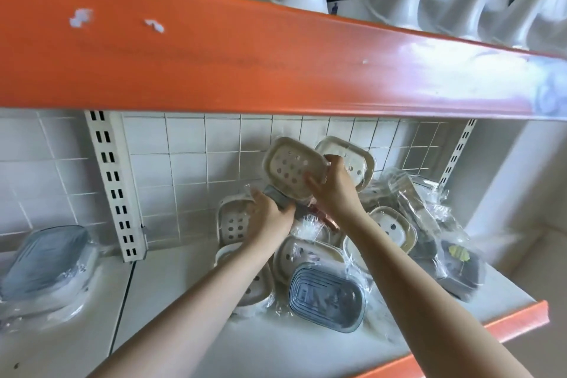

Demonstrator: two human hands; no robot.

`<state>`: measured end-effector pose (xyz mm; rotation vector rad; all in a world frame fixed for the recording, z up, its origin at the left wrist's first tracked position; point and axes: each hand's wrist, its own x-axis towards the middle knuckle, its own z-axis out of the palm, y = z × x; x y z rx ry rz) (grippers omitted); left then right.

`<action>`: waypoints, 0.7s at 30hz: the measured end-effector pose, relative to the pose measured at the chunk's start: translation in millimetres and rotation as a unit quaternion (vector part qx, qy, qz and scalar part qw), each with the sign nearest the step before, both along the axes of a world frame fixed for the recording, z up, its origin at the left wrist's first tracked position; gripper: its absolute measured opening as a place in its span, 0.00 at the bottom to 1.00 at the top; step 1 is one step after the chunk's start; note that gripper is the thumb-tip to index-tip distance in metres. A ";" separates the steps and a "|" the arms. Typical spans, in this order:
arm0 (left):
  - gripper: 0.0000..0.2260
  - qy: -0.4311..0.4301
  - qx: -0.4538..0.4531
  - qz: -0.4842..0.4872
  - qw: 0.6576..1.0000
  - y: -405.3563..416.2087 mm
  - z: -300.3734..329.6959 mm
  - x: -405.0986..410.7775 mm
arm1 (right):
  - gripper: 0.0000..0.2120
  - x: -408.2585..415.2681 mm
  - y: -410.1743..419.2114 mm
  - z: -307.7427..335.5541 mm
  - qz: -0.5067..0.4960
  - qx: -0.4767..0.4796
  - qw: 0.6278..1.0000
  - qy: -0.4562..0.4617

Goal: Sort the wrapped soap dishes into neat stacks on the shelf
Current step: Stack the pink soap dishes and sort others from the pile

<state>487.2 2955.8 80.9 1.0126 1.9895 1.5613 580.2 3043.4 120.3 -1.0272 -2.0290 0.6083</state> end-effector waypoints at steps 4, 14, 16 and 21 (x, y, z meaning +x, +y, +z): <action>0.38 -0.057 0.008 -0.005 0.998 2.3 4.6 6.0 | 0.23 1.9 4.3 -4.1 0.029 0.004 0.997 0.066; 0.22 -0.126 0.036 0.060 0.990 -6.1 12.7 16.6 | 0.28 16.9 -5.9 -12.7 0.127 0.023 0.976 0.177; 0.19 -0.116 0.045 0.068 0.990 -12.6 11.8 13.9 | 0.28 20.1 -8.7 -13.7 0.147 0.027 0.972 0.182; 0.08 -0.105 0.065 0.084 0.989 -43.9 9.1 0.6 | 0.24 20.4 -25.4 -15.6 0.179 0.059 0.967 0.172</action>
